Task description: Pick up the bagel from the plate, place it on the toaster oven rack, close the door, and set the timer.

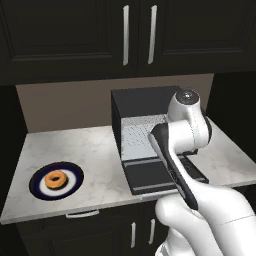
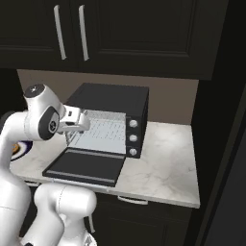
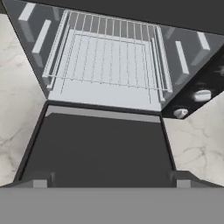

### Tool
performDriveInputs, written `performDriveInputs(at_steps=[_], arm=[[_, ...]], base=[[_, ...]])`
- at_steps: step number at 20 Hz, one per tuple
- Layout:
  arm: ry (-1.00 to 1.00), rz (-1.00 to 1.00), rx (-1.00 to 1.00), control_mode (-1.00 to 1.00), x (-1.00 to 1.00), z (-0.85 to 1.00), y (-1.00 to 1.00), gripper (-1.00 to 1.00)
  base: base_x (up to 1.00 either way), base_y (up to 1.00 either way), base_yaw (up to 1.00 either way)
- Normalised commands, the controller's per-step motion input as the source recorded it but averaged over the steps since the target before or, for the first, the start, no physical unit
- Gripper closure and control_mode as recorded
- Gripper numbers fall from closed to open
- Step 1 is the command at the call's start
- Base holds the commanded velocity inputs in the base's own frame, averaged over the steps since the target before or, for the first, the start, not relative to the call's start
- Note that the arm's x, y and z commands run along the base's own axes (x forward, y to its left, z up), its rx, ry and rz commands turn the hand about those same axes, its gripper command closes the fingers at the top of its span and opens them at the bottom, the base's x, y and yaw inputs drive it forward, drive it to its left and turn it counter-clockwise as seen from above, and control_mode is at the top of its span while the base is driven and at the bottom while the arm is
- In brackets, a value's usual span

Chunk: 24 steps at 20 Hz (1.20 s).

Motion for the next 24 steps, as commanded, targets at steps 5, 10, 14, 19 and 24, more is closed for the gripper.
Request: performDriveInputs(at_steps=[5, 10, 14, 19, 24], arm=[[0.00, 0.00, 0.00, -1.00, 0.46, -0.29, 0.10, -1.00], [-0.01, 0.00, 0.00, -1.00, 0.38, -0.23, 0.03, -1.00], [-0.04, -0.02, 0.00, -1.00, 0.46, -0.20, 0.00, -1.00], [-0.03, -0.03, 0.00, -1.00, 0.32, -0.13, 0.00, -1.00], [0.00, -0.03, 0.01, -1.00, 0.35, -0.20, 0.00, -1.00]], base=[[0.00, 0.00, 0.00], [0.00, 0.00, 0.00], [0.00, 0.00, 0.00], [0.00, 0.00, 0.00], [0.00, 0.00, 0.00]])
